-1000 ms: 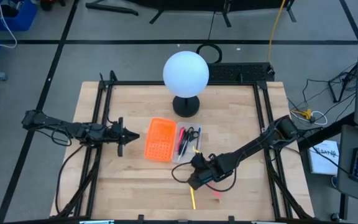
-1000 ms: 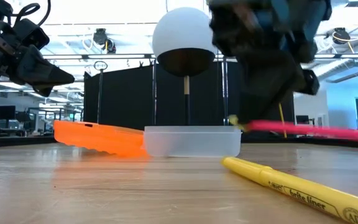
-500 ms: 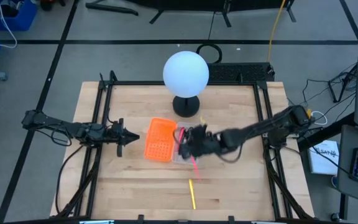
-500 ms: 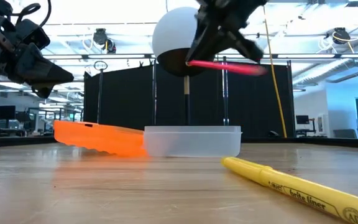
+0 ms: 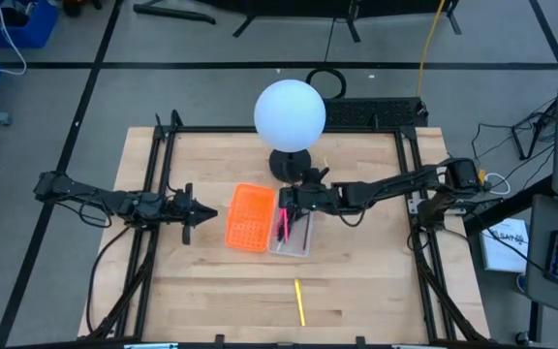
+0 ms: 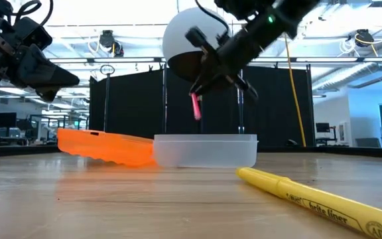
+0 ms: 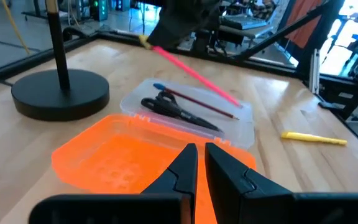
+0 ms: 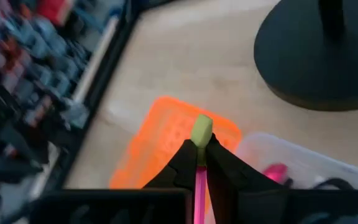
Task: Pick & place school supplies into a supply box
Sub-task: Put the pink pencil into the supply box
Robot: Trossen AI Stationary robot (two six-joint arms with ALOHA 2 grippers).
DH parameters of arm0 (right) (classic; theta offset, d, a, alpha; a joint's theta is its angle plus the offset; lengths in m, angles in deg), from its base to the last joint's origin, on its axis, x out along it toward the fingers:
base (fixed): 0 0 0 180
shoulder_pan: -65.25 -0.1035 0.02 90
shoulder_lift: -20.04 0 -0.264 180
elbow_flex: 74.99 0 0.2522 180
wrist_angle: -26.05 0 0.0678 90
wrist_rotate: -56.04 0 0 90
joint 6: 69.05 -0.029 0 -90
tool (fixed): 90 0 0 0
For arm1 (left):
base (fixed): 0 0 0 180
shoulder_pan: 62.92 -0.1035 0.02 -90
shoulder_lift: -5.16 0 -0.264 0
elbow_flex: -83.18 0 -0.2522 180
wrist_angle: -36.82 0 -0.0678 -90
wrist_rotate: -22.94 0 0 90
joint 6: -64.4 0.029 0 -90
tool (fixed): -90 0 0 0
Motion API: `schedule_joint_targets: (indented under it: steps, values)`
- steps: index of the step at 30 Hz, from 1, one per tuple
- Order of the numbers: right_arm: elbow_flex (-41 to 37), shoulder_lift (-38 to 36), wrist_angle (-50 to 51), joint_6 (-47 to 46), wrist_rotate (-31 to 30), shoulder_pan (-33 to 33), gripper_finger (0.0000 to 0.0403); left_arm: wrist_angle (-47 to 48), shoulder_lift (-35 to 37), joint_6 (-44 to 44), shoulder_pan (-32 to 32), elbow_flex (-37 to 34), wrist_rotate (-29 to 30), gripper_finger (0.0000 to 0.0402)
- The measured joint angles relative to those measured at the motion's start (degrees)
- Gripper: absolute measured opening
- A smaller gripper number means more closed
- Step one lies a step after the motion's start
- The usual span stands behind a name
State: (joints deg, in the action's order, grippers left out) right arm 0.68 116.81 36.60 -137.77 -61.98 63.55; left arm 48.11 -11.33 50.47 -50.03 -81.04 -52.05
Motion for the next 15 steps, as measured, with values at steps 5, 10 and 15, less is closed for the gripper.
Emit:
schedule_joint_targets:
  steps: [5, 10, 15]
  values:
    - [-6.9, 0.0, -7.3, -4.6, -1.7, 0.4, 0.0011, -1.5, 0.0, 1.0, 0.0, 0.0, 0.0, 0.0035]
    - [-8.3, 0.0, -2.1, -9.6, 1.1, 0.3, 0.0009, -3.4, 0.0, 1.2, 0.0, 0.0, 0.0, 0.0035]
    - [-8.3, 0.0, 0.6, -10.1, 1.3, 0.5, 0.0009, -5.1, 0.0, 2.3, 0.0, 0.0, 0.0, 0.0035]
